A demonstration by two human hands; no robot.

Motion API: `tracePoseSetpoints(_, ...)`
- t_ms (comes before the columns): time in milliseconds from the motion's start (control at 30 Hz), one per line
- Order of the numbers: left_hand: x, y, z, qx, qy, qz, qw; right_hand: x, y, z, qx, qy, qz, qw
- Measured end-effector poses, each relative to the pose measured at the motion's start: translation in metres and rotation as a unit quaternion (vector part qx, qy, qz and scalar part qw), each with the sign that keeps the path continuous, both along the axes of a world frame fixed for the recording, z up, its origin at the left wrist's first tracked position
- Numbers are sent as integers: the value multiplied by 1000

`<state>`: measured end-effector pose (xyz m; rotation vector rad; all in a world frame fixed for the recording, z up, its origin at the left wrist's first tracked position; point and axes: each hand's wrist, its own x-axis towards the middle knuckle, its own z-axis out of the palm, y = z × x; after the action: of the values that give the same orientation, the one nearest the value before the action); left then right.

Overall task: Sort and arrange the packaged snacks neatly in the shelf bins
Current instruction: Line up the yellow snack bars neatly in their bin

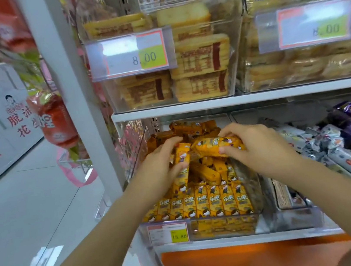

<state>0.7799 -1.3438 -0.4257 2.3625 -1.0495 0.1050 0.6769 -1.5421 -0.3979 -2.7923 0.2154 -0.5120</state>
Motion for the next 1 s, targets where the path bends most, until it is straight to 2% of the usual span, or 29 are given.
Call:
tracePoseSetpoints(133,-5,21,-5,141,-6,26,990,10,17,-3,103,95,112,984)
tracePoseSetpoints(300,-5,28,-26,275,-30,58,959,28,41,-17,156,183,203,949)
tracePoseSetpoints(467,-17,25,-22,424,-79,68,900,42,55,-43,248,194,162,935)
tracePoseSetpoints(567,-24,30,-12,483,-175,37,857,48,62,-59,211,168,104,957)
tracePoseSetpoints(633,-25,37,-7,488,-238,2,839,50,69,-67,210,171,97,958)
tracePoseSetpoints(767,-27,47,-6,450,-269,-30,851,54,83,-77,263,195,138,935)
tracePoseSetpoints(900,-27,47,-15,409,-214,-52,886,56,77,-81,304,169,139,927)
tracePoseSetpoints(1000,-23,47,-19,359,-147,-59,920,56,72,-78,307,184,166,919)
